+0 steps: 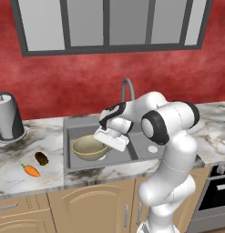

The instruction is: Remove the sweet potato and carrot from the sink. Then move the bowl and cup from the counter to the sink for washing.

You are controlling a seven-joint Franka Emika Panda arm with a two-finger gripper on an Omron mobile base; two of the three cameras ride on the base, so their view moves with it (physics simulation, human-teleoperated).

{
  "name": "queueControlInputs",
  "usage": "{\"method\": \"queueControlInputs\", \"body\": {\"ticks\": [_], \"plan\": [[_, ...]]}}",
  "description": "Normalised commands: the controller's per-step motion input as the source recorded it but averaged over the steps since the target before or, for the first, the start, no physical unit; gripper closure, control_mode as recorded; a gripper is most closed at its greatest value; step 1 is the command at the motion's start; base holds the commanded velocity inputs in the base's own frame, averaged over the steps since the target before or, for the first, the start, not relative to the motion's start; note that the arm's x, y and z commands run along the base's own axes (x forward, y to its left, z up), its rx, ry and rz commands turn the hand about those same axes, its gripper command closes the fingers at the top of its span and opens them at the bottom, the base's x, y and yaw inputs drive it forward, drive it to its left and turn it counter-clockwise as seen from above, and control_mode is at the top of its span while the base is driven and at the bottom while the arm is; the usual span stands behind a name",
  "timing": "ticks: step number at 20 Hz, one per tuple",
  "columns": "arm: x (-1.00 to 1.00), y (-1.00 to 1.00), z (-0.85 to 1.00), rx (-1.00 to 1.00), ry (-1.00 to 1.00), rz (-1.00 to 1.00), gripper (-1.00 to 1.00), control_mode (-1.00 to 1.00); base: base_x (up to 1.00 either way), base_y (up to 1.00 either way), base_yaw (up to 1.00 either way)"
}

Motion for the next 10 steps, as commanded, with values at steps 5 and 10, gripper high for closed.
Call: {"method": "queueControlInputs", "body": {"ticks": [5,10], "plan": [[0.06,0.07,-0.15,0.0,0.0,-0.01,1.0,-1.0,0.0,0.0,0.0],[0.09,0.08,-0.16,0.0,0.0,-0.01,1.0,-1.0,0.0,0.0,0.0]]}}
